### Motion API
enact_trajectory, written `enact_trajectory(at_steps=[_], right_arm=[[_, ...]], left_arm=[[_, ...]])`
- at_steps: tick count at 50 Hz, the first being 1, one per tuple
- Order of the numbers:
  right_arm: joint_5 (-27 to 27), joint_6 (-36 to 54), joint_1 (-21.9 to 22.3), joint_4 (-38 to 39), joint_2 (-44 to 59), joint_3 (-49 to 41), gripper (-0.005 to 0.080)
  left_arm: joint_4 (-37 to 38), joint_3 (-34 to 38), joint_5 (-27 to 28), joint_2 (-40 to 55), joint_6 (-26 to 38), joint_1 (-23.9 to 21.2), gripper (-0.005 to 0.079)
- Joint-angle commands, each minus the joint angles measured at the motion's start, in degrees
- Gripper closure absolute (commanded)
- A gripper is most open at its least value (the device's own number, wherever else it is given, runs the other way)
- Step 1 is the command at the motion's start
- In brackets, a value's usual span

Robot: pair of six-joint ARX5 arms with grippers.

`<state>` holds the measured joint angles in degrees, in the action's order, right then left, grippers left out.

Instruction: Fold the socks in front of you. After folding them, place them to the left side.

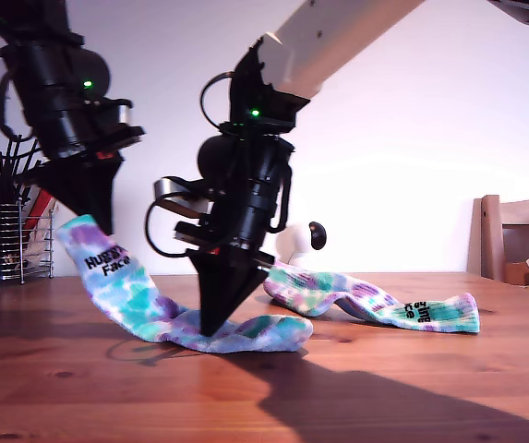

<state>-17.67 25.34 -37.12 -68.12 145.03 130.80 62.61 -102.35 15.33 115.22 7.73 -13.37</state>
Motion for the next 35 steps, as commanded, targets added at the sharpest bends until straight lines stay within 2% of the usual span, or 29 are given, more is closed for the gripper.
enact_trajectory(at_steps=[1,16,35], right_arm=[[-0.4,-0.2,-0.7,0.6,2.4,-0.2,0.0763],[-0.4,-1.4,-0.9,2.3,2.4,-0.2,0.0763],[-0.2,0.2,0.3,-5.5,0.2,0.1,0.0763]], left_arm=[[0.0,0.3,1.3,0.6,0.3,-1.1,0.0762],[1.6,0.3,2.2,-1.9,0.7,-2.6,0.0762],[2.5,0.3,-1.7,-3.0,1.4,-1.7,0.0762]])
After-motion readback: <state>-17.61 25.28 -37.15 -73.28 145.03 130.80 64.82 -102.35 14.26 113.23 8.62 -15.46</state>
